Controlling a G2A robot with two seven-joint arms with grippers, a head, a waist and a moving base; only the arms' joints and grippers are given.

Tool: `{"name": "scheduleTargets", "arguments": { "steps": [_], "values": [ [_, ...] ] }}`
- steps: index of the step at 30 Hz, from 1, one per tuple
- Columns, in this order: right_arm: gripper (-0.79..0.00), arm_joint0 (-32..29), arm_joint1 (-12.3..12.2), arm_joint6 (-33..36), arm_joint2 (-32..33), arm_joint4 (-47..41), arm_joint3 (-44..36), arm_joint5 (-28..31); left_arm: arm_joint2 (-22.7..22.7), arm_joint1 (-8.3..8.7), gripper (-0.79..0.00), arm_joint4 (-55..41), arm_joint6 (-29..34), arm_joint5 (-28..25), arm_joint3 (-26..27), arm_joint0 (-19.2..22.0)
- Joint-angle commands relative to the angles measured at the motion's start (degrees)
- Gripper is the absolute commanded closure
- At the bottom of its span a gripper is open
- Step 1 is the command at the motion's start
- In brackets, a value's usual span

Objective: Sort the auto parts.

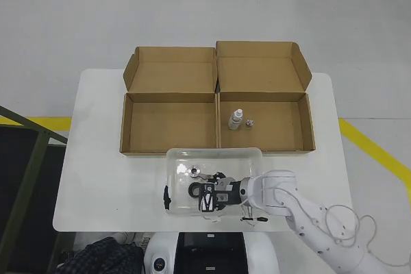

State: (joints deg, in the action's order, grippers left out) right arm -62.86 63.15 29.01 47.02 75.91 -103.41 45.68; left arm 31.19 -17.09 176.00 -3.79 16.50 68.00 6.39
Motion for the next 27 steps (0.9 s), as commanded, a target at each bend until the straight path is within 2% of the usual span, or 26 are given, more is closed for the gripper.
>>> {"name": "scheduleTargets", "arguments": {
  "steps": [1,5,18,27],
  "values": [
    [-0.496,0.58,0.22,-0.11,-0.67,0.02,0.75,-0.02,0.0,0.0,-0.785,0.0,0.0,0.0,0.0,0.0],
    [-0.453,1.5,0.64,-0.48,-1.84,-0.15,1.8,0.14,0.0,0.0,-0.785,0.0,0.0,0.0,0.0,0.0],
    [-0.468,4.7,2.18,-0.94,-5.44,-1.09,4.97,0.15,0.0,0.0,-0.785,0.0,0.0,0.0,0.0,0.0],
    [-0.323,6.5,3.06,-0.91,-6.81,-1.87,7.48,0.0,0.0,0.0,-0.785,0.0,0.0,0.0,0.0,0.0]
  ]
}}
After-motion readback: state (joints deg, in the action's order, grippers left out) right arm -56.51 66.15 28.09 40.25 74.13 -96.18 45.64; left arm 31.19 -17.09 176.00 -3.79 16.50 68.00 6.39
